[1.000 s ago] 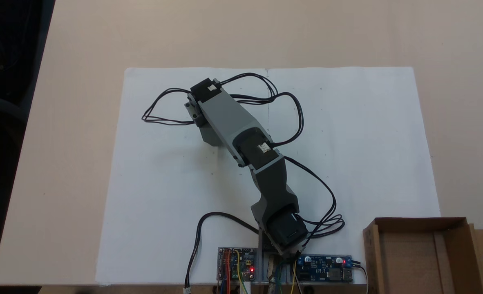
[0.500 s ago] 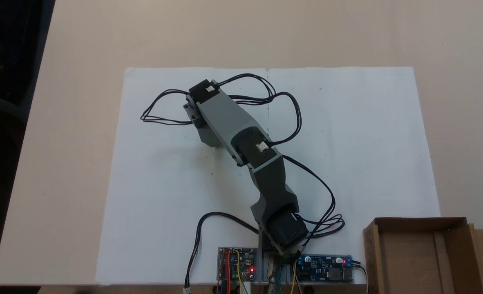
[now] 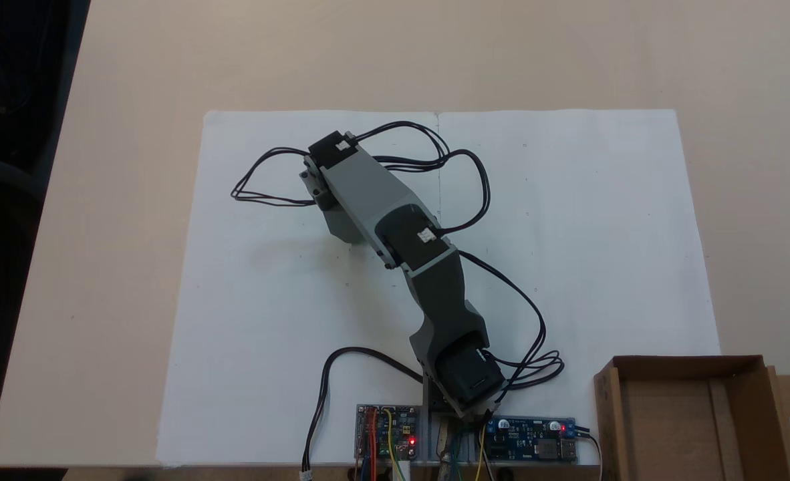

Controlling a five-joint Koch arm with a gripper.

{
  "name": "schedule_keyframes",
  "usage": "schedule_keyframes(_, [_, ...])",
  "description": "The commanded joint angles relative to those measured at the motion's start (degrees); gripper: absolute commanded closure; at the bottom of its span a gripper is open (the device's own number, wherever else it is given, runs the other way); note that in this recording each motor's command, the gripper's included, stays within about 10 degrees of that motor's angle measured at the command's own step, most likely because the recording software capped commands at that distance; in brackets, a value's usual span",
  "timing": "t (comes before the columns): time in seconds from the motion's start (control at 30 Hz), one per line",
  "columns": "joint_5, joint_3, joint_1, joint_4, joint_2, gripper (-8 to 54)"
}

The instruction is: Grasp a green dice and put it in the bin.

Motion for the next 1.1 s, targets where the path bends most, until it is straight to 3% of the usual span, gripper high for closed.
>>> schedule_keyframes(0.0, [5.27,-2.29,-1.05,-1.23,1.05,2.3])
schedule_keyframes(0.47, [5.27,-2.99,-1.58,-1.58,0.00,2.5])
schedule_keyframes(1.07, [5.27,-2.99,-1.32,-0.79,-0.62,7.4])
